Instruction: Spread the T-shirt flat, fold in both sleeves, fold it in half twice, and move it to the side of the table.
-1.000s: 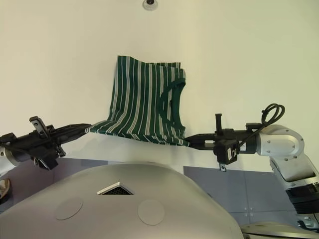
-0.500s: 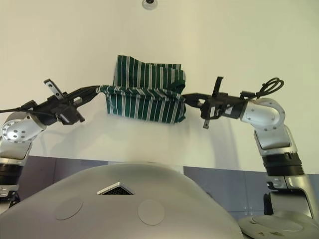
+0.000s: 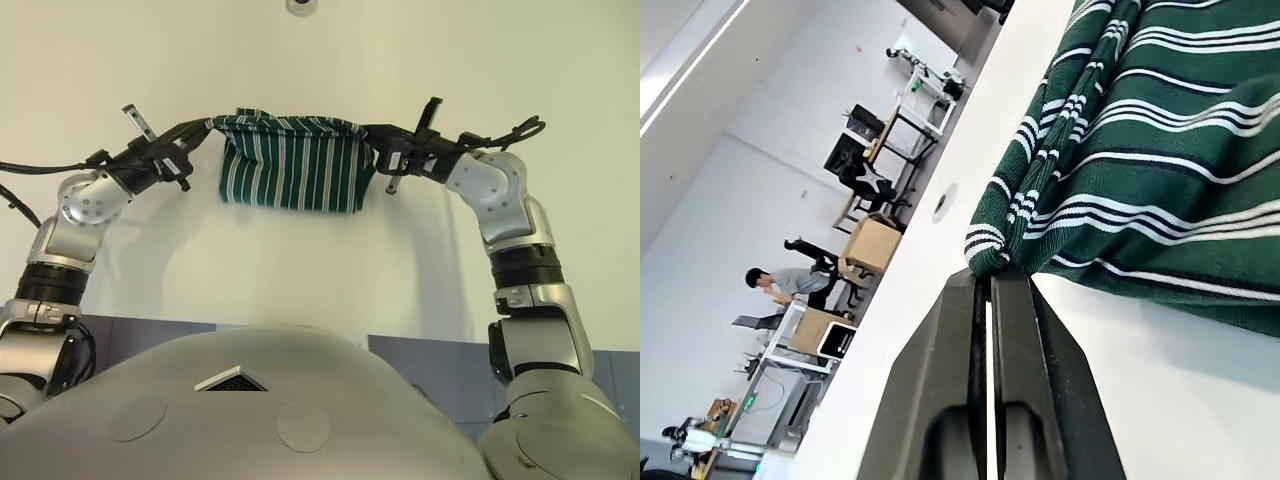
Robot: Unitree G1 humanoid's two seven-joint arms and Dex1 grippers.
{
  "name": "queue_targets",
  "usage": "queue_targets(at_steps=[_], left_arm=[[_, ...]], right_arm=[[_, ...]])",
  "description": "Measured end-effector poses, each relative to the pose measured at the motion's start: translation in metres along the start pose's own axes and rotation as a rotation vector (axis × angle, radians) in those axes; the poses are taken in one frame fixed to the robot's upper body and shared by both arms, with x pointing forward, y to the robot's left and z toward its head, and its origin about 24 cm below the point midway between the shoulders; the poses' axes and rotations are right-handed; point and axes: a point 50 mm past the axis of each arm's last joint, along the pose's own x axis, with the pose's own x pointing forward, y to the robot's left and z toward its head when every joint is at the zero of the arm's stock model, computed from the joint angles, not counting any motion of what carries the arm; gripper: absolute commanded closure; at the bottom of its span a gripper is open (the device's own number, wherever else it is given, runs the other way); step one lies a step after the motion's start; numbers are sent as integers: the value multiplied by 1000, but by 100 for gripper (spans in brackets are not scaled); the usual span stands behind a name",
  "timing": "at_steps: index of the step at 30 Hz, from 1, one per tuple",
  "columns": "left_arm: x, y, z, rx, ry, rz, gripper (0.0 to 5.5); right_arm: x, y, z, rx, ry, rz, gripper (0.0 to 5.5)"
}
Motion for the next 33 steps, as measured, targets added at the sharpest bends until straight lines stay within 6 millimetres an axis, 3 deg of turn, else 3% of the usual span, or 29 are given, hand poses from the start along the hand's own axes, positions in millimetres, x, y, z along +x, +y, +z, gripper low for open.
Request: queue_targets(at_steps=[9, 12, 15, 19, 23, 28, 33], left_arm=[[39, -10, -7, -39, -4, -15, 550], [49, -8, -10, -72, 10, -2, 550], [54, -7, -13, -105, 23, 14, 550], [60, -6, -18, -203, 54, 49, 550], [66, -3, -27, -434, 109, 139, 488], [65, 10, -41, -764, 151, 301, 392], [68, 31, -46, -1233, 82, 429, 307]], right_arm=[[12, 19, -4, 16, 32, 36, 548], [13, 20, -7, 44, 42, 14, 469], [17, 20, -10, 131, 43, -41, 424], [22, 14, -20, 378, 45, -140, 343], [26, 12, -29, 764, -39, -203, 260], [32, 13, -37, 1046, -93, -260, 159], [32, 0, -48, 1352, -180, -382, 63]])
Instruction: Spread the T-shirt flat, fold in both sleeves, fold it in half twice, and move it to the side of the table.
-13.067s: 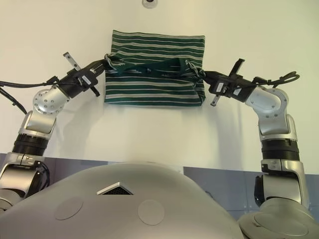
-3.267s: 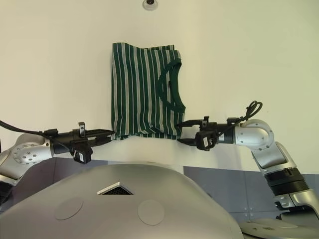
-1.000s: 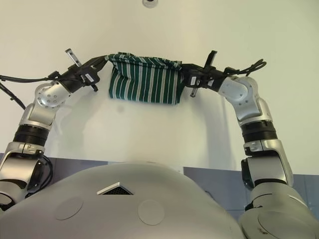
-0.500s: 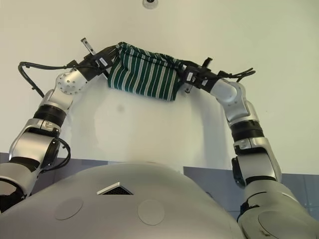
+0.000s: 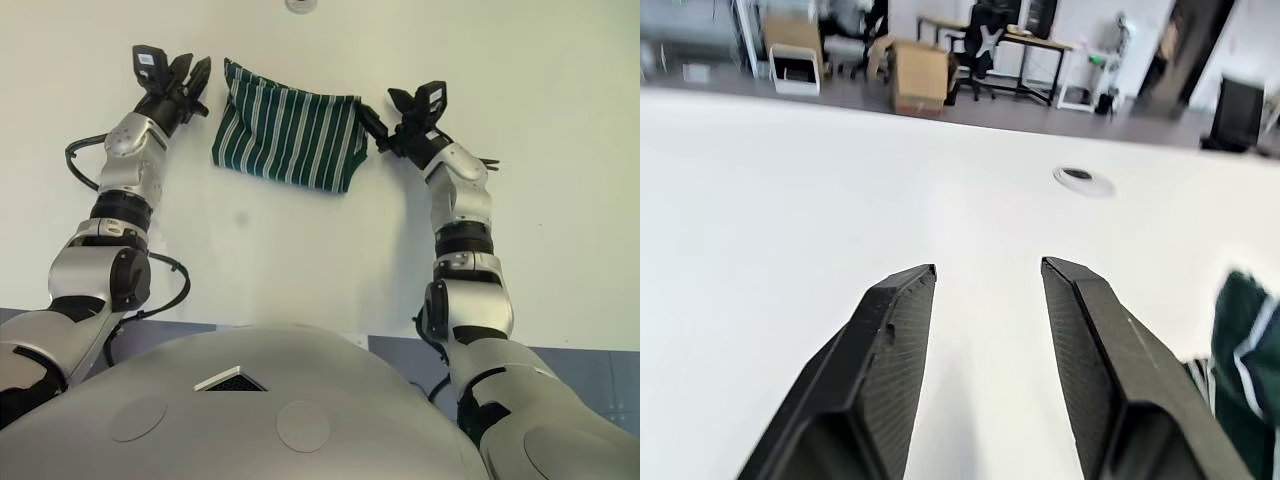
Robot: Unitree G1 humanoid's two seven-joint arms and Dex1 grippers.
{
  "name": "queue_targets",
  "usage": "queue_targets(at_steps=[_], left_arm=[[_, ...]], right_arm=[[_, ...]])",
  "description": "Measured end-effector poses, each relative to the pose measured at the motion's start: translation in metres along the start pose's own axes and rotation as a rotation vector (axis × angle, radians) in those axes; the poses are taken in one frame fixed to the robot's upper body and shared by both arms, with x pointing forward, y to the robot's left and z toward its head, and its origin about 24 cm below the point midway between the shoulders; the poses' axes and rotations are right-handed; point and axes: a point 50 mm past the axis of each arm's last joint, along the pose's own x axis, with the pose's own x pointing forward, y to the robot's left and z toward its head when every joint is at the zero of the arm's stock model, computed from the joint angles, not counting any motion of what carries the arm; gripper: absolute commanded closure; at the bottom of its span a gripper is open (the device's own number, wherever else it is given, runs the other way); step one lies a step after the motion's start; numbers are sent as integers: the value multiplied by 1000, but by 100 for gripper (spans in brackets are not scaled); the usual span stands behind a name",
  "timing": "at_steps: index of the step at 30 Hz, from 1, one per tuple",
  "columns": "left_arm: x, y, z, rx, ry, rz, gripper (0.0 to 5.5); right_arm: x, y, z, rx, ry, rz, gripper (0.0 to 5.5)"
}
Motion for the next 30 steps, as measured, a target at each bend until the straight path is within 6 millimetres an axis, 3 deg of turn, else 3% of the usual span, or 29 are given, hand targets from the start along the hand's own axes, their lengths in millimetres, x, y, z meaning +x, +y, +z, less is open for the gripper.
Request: queue_targets(at_steps=[3, 7, 9, 11, 14, 16, 22, 30], left_arm=[[0, 0, 5, -115, 9, 3, 258], [-16, 0, 14, -70, -60, -7, 178], [-30, -2, 14, -34, -95, -17, 137], [-44, -5, 14, -3, -136, -40, 112], [-53, -4, 9, 9, -162, -32, 112], [-53, 1, 8, 9, -168, -8, 112], [-52, 8, 1, 8, -156, 26, 112], [-49, 2, -3, 54, -148, 7, 112]], right_arm=[[-2, -7, 8, 141, -64, -29, 11], [-6, -13, 27, 205, -147, -29, 10], [-6, -3, 43, 98, -200, 33, 10], [-3, 28, 54, -93, -264, 177, 10], [8, 91, 41, -388, -269, 411, 10], [15, 114, 30, -522, -246, 477, 10], [39, 126, -10, -792, -59, 407, 10], [68, 106, -23, -856, 2, 115, 10]])
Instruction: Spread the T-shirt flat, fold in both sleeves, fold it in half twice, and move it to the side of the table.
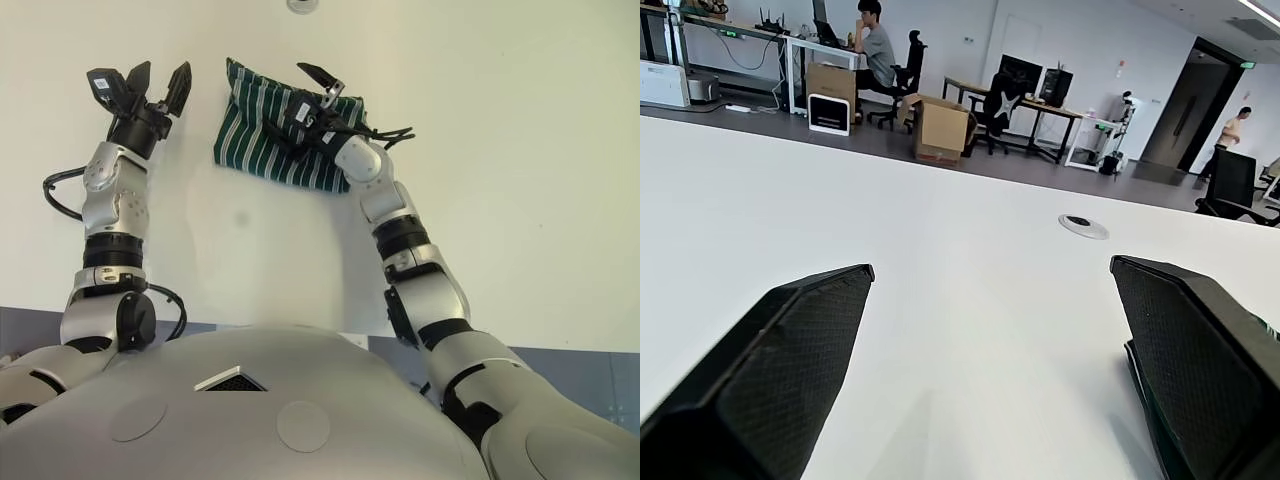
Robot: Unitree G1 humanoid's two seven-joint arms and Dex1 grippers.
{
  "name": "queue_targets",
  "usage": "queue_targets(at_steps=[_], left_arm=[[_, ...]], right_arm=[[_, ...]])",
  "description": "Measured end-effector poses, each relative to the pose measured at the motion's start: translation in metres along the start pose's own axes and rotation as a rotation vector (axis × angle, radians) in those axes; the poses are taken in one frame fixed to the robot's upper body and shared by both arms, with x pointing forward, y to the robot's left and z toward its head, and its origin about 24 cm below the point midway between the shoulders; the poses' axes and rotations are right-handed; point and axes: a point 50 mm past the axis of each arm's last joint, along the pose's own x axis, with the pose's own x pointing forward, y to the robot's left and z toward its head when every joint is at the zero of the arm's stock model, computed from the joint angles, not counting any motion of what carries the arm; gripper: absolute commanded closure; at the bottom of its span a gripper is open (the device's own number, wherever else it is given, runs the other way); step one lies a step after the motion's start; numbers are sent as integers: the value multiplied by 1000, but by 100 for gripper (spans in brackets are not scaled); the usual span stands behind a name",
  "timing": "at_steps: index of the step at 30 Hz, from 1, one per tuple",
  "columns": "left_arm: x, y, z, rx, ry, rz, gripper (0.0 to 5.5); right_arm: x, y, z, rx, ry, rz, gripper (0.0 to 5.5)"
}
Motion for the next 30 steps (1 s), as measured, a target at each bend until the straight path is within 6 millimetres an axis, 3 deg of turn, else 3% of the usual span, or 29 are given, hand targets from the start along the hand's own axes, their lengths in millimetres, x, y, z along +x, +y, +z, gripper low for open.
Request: queue_targets(at_steps=[7, 12, 14, 18, 26, 30], left_arm=[[2, -6, -2, 28, 4, -23, 112], [3, -9, -4, 28, 9, -26, 112], [3, -11, -5, 25, 12, -25, 112], [3, -10, -6, 24, 15, -13, 112], [-4, -9, -8, 32, 9, -3, 112], [-5, -9, -5, 49, -11, 6, 112]], right_arm=[[3, -27, -20, 144, 125, -214, 10], [-6, -55, -41, 414, 228, -412, 10], [-19, -73, -53, 500, 260, -529, 10], [-72, -119, -81, 590, 332, -798, 10], [-152, -151, -107, 482, 418, -999, 10], [-166, -157, -108, 430, 425, -1016, 10]])
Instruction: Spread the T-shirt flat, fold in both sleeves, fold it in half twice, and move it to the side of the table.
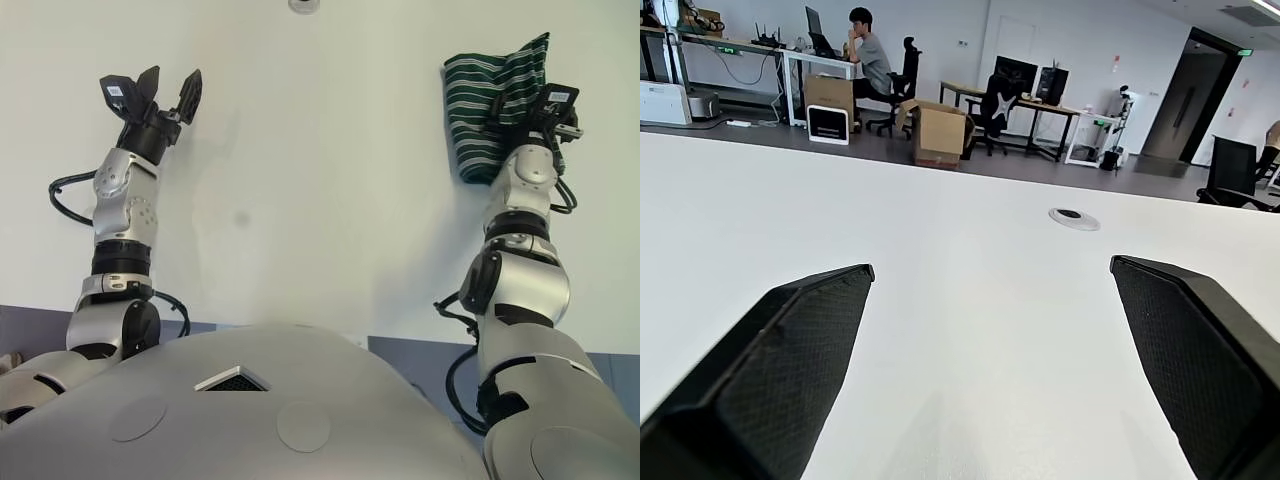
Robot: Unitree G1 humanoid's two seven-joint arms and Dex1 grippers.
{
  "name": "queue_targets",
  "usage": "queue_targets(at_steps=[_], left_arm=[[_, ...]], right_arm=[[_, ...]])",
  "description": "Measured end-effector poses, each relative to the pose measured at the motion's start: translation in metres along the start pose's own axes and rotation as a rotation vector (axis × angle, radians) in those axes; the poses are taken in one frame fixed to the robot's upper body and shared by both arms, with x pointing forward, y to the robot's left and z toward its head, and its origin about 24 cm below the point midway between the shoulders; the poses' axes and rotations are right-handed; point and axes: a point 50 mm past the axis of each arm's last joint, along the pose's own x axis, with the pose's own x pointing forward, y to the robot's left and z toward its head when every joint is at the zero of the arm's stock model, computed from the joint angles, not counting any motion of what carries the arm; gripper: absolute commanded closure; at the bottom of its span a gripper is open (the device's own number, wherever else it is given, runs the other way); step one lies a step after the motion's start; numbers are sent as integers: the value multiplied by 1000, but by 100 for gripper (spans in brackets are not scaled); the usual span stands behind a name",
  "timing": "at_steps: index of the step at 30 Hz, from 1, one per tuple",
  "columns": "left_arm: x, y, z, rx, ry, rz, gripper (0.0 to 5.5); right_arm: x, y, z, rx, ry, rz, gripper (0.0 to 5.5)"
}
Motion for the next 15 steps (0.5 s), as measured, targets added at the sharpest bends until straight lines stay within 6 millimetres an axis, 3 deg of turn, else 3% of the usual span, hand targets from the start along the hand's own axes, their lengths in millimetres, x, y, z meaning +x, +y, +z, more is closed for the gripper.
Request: queue_targets(at_steps=[5, 9, 12, 15], left_arm=[[-3, -1, -1, 46, 0, 3, 112], [-8, -5, 15, 140, -103, 25, 112], [-14, -9, 30, 241, -219, 82, 112], [-19, -16, 37, 269, -298, 102, 112]], right_arm=[[0, 12, 20, 10, -143, 56, 10], [-10, 16, 71, 66, -478, 105, 10], [-37, 25, 95, 60, -716, 155, 10], [-72, 52, 104, 31, -884, 314, 10]])
